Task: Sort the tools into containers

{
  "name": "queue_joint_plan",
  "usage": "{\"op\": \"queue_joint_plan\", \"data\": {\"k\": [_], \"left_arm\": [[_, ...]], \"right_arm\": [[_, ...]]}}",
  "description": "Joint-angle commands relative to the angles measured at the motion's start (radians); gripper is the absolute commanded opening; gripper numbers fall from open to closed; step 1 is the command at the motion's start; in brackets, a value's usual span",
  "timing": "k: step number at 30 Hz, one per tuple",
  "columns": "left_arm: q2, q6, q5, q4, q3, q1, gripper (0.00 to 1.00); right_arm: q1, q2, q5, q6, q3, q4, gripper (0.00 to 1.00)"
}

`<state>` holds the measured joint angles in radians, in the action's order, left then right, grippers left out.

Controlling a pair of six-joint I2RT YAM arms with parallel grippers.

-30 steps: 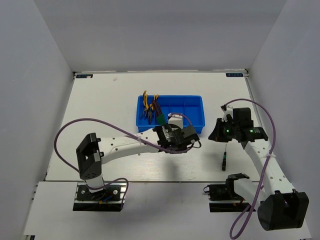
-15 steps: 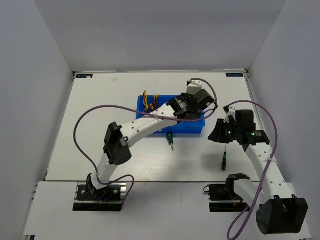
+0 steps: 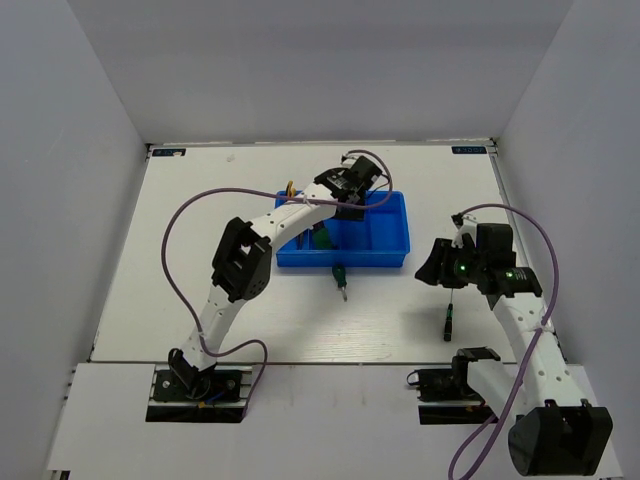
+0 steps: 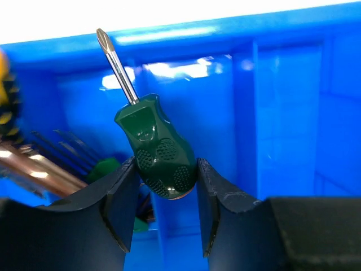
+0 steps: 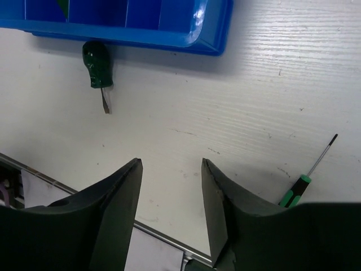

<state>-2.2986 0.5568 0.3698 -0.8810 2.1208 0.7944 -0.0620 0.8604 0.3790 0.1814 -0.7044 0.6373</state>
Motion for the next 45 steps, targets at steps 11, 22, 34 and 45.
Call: {"op": "queue_joint_plan", "data": {"k": [11,22,34,45], "left_arm": [[0.053,-0.064,-0.114,0.042,-0.004,0.005,0.65],[0.348,-0.117,-0.065,0.054,-0.169,0.035,0.7],[1.364,-0.023,0.027,0.154,-1.143,0.023,1.0],[1.438,0.043,0.034,0.194,-1.26,0.023,1.0]], "right_arm": [[0.024,0.009,0.098,-0.026,-0.003,-0.036,0.61],[-0.054,0.094,0.356,-0.163,-0.119,-0.011,0.34],[-0.569,0.441,-0.043,-0.088,-0.19,-0.201,0.6],[-0.749,0.65,-0.35,0.024,-0.156,-0.542,0.68]]}}
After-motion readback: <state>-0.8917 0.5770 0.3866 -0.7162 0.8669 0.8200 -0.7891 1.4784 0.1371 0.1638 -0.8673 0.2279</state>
